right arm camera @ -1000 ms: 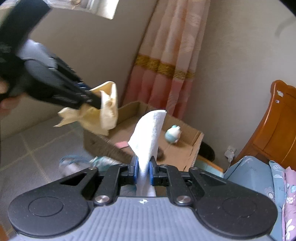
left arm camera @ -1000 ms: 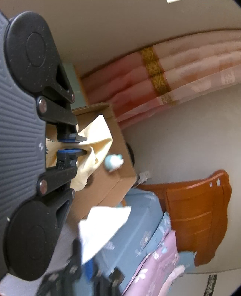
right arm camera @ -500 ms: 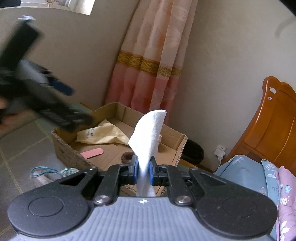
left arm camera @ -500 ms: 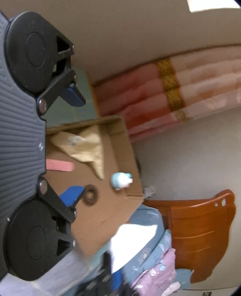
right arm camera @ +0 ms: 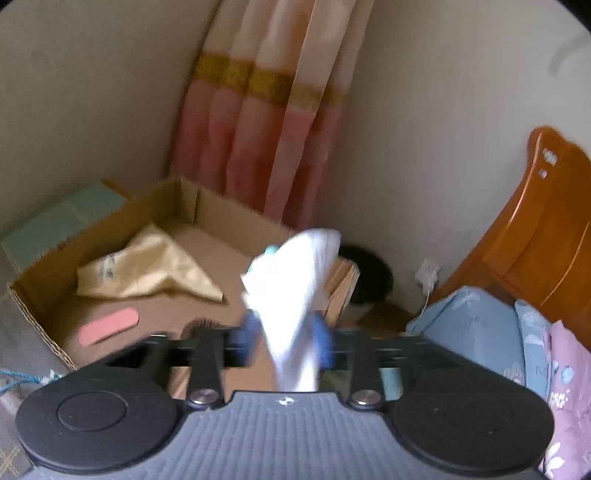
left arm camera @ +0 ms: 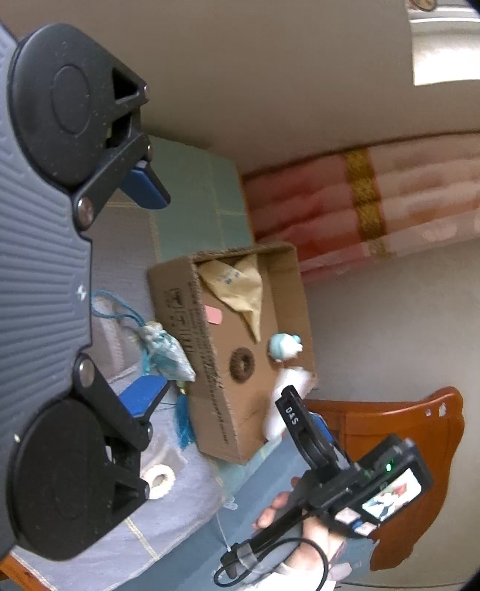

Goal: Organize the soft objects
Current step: 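Open the right tool to drop the tissue into the box, then move the right tool onto the white beaded ring and close it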

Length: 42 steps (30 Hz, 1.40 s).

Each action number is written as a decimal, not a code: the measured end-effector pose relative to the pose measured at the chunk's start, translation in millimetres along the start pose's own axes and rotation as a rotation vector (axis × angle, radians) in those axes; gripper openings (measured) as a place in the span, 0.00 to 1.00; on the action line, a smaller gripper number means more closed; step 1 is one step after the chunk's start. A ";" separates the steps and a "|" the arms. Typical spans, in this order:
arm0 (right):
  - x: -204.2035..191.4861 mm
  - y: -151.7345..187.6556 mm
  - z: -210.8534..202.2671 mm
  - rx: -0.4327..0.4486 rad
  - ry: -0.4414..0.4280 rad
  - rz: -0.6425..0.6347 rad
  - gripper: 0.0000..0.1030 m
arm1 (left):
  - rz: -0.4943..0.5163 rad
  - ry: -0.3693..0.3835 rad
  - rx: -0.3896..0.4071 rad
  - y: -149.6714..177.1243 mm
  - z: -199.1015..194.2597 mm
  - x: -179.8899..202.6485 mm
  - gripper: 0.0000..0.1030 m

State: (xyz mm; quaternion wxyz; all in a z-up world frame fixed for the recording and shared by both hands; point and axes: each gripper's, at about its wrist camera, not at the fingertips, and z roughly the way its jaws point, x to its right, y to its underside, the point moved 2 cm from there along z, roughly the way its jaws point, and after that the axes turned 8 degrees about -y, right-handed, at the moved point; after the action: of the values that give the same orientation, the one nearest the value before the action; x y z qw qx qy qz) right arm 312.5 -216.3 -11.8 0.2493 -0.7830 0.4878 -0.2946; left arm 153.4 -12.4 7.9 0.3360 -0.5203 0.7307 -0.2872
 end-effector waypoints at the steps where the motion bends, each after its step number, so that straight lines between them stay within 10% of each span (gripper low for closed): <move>1: -1.6 2.2 -0.7 0.005 0.002 0.004 0.72 | 0.004 -0.012 -0.001 0.2 0.0 -1.6 0.94; 6: -3.7 18.1 -27.9 0.048 -0.072 0.077 1.00 | -0.010 -0.020 -0.005 3.0 -3.7 -5.6 0.94; 23: -34.5 84.3 -104.5 0.014 -0.081 0.199 1.00 | -0.061 -0.040 -0.019 22.3 -29.0 -10.2 0.97; 42: -71.3 185.3 -82.4 -0.129 -0.082 0.389 1.00 | -0.022 0.046 -0.120 50.8 4.9 11.9 0.97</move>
State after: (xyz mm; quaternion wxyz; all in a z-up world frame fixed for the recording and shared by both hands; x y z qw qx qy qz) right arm 115.2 -233.9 -95.1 0.2702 -0.6999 0.6371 -0.1770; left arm 125.7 -9.2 -36.4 0.2840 -0.5408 0.7483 -0.2587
